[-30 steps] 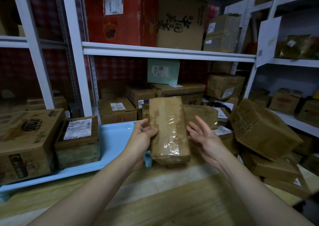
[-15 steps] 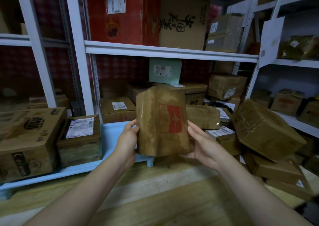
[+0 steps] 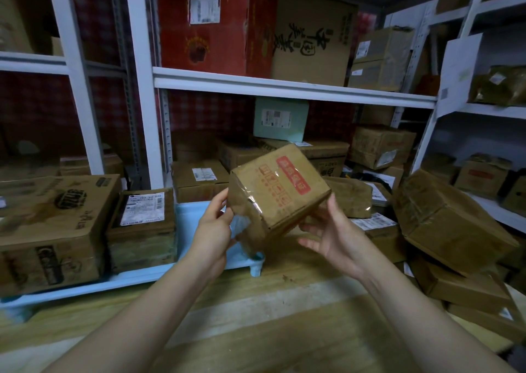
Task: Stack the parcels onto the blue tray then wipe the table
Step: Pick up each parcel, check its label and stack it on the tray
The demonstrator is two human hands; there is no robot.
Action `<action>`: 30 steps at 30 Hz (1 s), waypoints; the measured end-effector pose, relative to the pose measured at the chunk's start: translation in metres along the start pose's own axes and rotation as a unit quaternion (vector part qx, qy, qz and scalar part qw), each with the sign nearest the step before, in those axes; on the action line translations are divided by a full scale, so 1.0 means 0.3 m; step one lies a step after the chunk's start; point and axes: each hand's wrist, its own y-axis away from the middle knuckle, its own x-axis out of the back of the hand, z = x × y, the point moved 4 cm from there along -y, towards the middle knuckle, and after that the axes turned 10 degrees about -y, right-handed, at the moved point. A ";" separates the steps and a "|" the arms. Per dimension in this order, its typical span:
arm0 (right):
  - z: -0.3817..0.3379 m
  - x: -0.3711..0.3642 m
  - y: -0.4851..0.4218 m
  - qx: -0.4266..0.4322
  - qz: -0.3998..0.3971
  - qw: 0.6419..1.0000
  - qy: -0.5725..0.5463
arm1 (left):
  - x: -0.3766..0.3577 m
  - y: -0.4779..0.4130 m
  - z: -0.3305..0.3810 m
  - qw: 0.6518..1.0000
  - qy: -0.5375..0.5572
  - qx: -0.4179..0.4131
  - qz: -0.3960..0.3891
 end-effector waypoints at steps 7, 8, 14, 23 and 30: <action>0.004 -0.021 0.003 -0.011 -0.016 0.998 -0.058 | 0.039 -0.009 -0.004 0.997 -0.043 0.018 0.069; 0.011 -0.024 0.000 -0.013 -0.010 0.998 -0.053 | 0.041 -0.008 -0.005 0.997 -0.036 0.020 0.065; 0.074 -0.081 -0.038 -0.023 0.005 0.997 0.075 | 0.105 0.000 0.027 0.997 -0.044 -0.005 0.067; 0.222 -0.195 -0.175 -0.019 0.022 0.990 0.141 | 0.238 -0.030 0.058 0.988 -0.150 -0.014 0.008; 0.305 -0.265 -0.222 -0.001 0.056 0.967 0.248 | 0.353 -0.083 0.024 0.821 -0.554 -0.053 0.128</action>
